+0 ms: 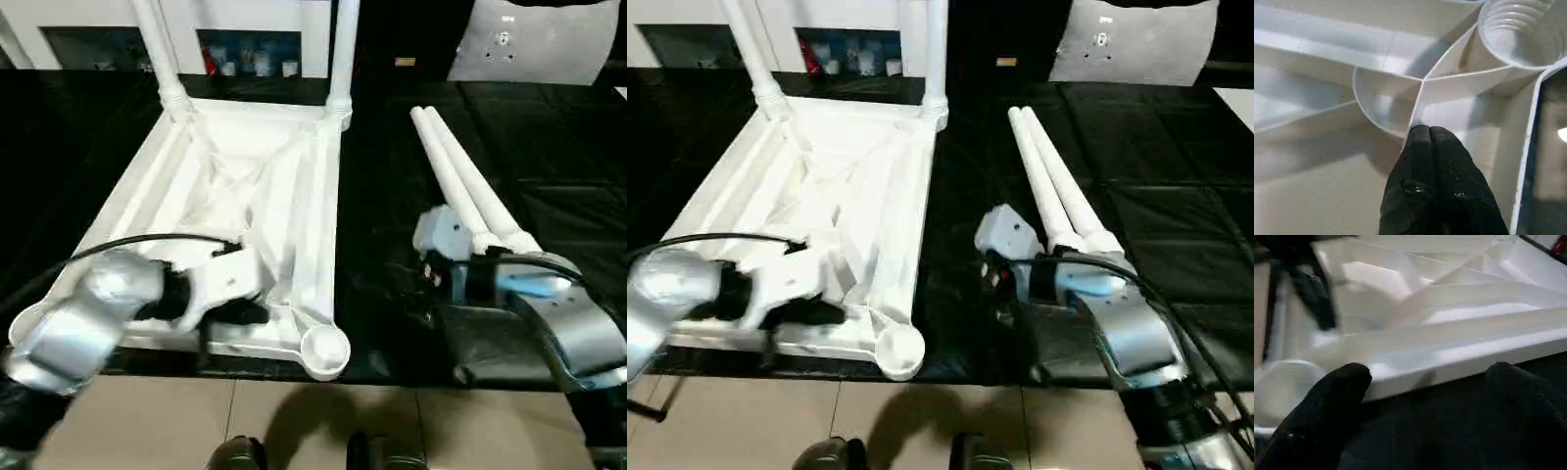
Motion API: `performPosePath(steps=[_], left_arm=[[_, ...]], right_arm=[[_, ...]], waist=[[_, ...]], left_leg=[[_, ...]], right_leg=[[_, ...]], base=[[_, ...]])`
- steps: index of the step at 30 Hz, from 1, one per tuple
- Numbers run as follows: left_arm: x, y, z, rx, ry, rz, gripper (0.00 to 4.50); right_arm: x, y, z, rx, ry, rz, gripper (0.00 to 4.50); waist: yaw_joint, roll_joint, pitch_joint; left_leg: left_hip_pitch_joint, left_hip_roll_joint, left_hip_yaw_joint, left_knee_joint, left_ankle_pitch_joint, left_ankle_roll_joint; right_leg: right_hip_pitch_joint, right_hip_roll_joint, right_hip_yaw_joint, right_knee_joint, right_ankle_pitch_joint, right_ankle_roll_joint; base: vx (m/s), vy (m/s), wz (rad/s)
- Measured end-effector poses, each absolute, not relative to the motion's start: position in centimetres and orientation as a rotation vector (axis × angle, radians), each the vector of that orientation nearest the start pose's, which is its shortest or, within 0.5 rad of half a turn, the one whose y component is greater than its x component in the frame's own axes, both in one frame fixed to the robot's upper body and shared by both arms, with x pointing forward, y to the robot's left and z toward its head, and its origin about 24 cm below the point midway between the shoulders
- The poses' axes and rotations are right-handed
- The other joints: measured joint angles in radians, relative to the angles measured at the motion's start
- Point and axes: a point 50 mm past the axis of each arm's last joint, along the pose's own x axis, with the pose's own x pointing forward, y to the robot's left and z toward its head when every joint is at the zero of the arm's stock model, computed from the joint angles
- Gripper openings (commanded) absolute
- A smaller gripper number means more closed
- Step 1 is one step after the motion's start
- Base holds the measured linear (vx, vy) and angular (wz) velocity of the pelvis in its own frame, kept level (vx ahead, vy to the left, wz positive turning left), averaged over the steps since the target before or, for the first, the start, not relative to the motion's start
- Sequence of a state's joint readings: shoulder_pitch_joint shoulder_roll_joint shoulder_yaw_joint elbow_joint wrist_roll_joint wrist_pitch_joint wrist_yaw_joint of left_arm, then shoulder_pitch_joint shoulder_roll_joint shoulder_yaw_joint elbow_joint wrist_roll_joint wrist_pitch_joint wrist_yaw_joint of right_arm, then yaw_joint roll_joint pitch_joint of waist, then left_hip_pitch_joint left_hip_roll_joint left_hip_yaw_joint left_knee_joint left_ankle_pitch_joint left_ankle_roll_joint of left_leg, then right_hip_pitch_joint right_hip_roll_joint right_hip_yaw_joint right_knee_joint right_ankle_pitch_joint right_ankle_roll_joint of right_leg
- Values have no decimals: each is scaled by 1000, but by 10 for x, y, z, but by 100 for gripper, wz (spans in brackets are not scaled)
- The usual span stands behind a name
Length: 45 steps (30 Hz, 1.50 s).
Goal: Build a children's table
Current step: Rotate table base, then pick table leg
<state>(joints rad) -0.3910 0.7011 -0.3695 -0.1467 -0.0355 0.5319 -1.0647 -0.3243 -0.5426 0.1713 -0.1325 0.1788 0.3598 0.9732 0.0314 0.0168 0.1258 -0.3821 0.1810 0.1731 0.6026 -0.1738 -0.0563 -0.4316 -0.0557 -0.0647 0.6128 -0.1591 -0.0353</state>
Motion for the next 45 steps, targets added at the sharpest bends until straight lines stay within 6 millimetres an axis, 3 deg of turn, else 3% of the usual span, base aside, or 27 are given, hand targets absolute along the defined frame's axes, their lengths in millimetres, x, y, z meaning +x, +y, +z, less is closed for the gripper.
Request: performPosePath(steps=[11, 17, 21, 25, 30, 37, 45], left_arm=[[314, 127, 86, 493, 410, -928, 5], [324, 117, 96, 425, 320, -871, 5], [318, 118, 111, 384, 217, -879, 22], [306, 130, 126, 376, 169, -894, 51], [285, 127, 129, 384, 159, -996, 92], [277, 123, 135, 389, 151, -1028, 154], [275, 122, 134, 396, 157, -1035, 216]], right_arm=[[274, -162, 121, -364, 227, 1015, 450], [300, -162, 136, -336, 124, 750, 450], [324, -176, 140, -314, 219, 473, 450], [342, -182, 137, -284, 322, 331, 450], [364, -194, 124, -308, 437, 154, 450], [380, -201, 114, -272, 548, 59, 450], [382, -209, 101, -245, 611, 30, 450]], waist=[[0, 1, -1], [-3, 2, -1], [-1, 2, -1], [-3, 3, -1], [0, 2, -1], [-1, 2, -1], [-3, 2, -1]], left_leg=[[-3, -2, -1, 2, 3, 4], [-4, -1, -1, 1, 2, 4], [-6, -1, -1, -1, 2, 3], [-5, -1, -1, -3, 2, 3], [-5, -1, -1, -3, 2, 3], [-5, -1, -1, -1, 2, 3], [-5, -1, 0, -1, 2, 3]], right_leg=[[1, -1, -1, -4, 0, 1], [-1, -1, -2, -4, 1, 1], [-3, -1, -2, -3, 2, 0], [-3, -1, -2, -3, 4, -4], [-3, -1, -2, -3, 4, -4], [-3, -1, -1, -1, 5, -3], [-3, -1, -1, -1, 6, -4]], base=[[0, 0, 0], [0, 0, 0], [0, 0, 0], [0, 0, 0], [0, 0, 0], [0, 0, 0], [0, 0, 0]])
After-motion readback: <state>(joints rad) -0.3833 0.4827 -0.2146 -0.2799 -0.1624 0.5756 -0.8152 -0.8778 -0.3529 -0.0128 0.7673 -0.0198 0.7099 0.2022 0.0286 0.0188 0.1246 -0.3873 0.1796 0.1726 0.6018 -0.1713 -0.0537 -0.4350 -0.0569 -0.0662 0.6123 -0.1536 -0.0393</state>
